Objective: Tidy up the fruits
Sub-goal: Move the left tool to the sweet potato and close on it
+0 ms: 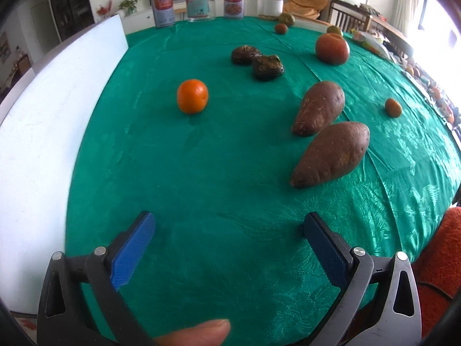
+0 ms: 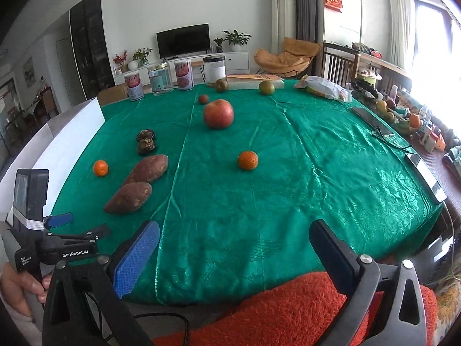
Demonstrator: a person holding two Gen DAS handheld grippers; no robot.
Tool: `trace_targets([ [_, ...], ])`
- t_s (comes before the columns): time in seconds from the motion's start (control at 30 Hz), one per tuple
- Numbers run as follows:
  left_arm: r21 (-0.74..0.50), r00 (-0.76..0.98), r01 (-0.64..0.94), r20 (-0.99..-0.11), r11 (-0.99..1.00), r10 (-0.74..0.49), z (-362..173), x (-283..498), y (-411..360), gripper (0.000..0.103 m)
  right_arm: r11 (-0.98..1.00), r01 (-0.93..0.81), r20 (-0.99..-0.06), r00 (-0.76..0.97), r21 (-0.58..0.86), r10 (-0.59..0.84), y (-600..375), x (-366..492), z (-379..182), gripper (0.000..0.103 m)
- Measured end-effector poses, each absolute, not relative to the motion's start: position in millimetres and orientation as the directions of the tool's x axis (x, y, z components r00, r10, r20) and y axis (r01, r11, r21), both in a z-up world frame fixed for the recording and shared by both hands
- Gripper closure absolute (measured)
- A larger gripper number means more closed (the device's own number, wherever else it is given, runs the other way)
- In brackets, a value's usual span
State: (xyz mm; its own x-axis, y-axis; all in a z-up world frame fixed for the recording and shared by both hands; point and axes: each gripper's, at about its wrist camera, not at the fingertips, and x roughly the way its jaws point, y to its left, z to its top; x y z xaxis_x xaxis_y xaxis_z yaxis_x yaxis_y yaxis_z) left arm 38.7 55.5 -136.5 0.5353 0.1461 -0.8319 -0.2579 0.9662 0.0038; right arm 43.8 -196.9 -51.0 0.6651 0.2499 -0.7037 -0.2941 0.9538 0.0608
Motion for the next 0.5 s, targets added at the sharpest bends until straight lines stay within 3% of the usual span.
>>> trace_targets([
  [0.5, -0.004, 0.57, -0.229, -0.811, 0.973, 0.131, -136.9, 37.2, 64.7, 0.0, 0.953, -0.297, -0.7, 0.667, 0.064, 0.255, -192.2, 37.0, -61.1, 0.0],
])
